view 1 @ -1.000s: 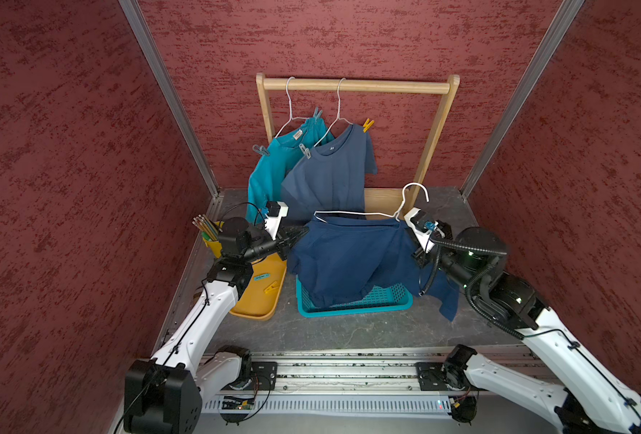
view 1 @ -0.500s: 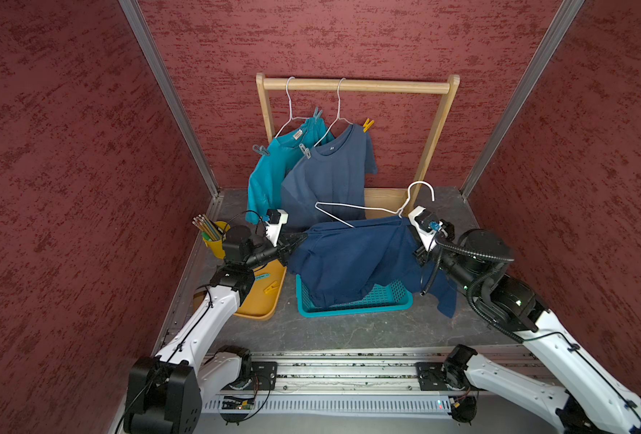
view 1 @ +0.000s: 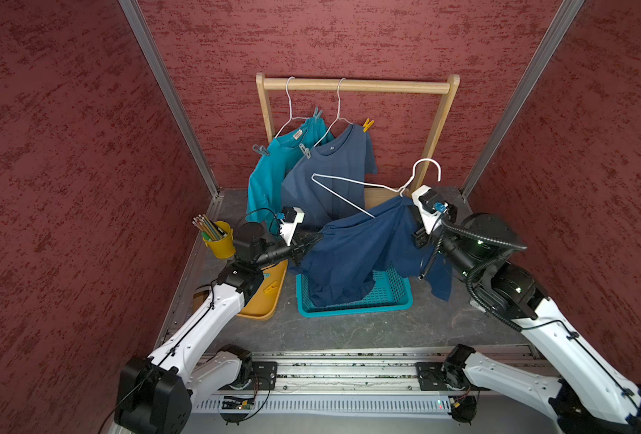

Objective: Remove the clothespins securing t-shirts to the hanger
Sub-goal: Remove the T-shirt from the hanger.

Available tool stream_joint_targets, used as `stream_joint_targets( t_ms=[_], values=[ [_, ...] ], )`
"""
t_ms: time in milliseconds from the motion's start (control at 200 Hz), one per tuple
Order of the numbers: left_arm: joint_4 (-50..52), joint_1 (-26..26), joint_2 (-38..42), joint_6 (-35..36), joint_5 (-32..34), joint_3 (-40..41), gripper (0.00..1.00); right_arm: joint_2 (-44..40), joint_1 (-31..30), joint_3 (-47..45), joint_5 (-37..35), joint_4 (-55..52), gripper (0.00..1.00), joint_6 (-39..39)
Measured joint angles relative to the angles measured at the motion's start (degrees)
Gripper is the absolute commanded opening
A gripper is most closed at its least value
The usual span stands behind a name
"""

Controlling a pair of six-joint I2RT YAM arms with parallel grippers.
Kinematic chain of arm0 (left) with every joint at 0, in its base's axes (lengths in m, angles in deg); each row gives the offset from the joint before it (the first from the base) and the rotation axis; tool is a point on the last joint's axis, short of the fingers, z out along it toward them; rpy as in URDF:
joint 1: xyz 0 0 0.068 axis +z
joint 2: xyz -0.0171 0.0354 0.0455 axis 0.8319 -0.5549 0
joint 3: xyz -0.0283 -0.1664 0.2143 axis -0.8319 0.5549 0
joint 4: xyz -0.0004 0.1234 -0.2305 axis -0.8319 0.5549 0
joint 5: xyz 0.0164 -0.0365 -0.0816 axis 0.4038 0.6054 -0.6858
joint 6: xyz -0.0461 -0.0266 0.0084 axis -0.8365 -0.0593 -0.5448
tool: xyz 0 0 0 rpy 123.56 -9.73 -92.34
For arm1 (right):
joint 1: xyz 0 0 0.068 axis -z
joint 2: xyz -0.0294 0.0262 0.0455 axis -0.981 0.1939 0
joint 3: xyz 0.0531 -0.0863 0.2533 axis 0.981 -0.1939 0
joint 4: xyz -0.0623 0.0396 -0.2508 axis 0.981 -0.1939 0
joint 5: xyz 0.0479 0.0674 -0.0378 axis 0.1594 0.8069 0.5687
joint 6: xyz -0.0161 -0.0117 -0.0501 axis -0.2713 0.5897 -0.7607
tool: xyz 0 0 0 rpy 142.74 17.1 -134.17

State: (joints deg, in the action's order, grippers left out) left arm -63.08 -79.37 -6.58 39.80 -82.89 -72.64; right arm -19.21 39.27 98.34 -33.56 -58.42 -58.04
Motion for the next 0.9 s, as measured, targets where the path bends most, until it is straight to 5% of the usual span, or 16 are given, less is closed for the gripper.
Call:
stream_joint_targets(
  t_ms=[130,311,361,441,506,897],
  values=[
    [1.0,-5.6,-1.4,3.6,1.3,-6.8,0.00,-0.1,0.0,1.5,-2.0,3.3,0.00,-0.6],
    [0.5,-6.2,-3.7,5.5,3.3,-6.4,0.02,0.0,0.0,1.8,-2.6,3.9,0.00,-0.7],
    [0.5,-6.0,-4.0,5.5,4.3,-4.5,0.11,0.1,0.0,1.8,-2.6,3.8,0.00,-0.7],
    [0.7,-5.6,-4.0,5.4,5.7,-1.0,0.40,0.2,0.0,1.4,-2.6,3.9,0.00,-0.6],
    [1.3,-5.0,-3.7,5.2,7.4,1.2,0.49,0.2,0.0,0.6,-2.3,4.2,0.00,-0.2],
    [7.8,3.1,12.8,4.4,19.9,7.2,0.55,11.7,0.0,-2.6,11.3,10.7,0.00,3.2]
  ],
)
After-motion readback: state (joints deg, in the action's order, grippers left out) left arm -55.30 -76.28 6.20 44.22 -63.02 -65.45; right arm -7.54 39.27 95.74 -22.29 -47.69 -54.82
